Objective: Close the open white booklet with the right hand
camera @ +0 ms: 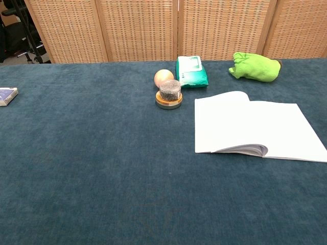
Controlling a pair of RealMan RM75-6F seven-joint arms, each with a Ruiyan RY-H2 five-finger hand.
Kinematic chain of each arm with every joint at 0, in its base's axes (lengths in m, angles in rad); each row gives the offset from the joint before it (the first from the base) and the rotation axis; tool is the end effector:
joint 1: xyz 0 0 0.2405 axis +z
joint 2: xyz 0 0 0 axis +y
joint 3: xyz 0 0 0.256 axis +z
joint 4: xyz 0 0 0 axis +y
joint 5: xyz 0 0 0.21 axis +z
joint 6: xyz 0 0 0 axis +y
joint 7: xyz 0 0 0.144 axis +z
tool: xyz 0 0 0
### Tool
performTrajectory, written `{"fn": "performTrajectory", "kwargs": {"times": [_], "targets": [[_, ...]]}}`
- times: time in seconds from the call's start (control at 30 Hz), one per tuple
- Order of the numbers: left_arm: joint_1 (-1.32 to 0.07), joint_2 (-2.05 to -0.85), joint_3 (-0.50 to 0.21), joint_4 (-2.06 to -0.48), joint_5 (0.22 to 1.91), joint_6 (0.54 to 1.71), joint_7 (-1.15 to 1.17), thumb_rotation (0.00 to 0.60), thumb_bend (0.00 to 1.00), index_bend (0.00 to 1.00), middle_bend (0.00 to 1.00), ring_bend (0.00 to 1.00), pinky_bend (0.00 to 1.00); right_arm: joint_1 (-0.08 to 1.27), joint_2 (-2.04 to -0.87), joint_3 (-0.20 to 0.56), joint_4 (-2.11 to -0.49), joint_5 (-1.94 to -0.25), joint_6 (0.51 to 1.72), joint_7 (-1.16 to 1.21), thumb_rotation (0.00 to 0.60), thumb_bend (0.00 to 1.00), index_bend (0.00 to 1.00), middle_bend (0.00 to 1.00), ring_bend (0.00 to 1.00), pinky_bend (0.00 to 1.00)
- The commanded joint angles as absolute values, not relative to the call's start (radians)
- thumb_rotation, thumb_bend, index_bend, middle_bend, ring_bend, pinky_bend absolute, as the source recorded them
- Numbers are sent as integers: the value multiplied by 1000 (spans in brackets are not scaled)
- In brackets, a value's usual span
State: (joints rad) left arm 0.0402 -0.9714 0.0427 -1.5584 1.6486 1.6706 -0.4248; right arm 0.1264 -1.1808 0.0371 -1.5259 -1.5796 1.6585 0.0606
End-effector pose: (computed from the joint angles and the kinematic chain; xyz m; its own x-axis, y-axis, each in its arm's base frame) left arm -0.3231 0.1215 0.2135 0.1801 -0.0123 0.9836 0.9820 -0.0552 -0.1805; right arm -0.2952 -0.1894 0.1633 0.3433 0.1684 0.9240 -0.9211 -0.1318 0.3663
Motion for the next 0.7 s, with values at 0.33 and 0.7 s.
{"fn": "performTrajectory", "kwargs": {"times": [0.33,0.7], "targets": [[39,-977,41,-1566,1645,1664,-402,600,0,0,0,0,0,152,-1192,41,-1513,-1619,1611,64,600,0,0,0,0,0],[21,-975,34,-1604,1625,1621,-351,600,0,0,0,0,0,363,-1279,106,-1542,-1596,1303,-135,600,0,0,0,0,0]]}}
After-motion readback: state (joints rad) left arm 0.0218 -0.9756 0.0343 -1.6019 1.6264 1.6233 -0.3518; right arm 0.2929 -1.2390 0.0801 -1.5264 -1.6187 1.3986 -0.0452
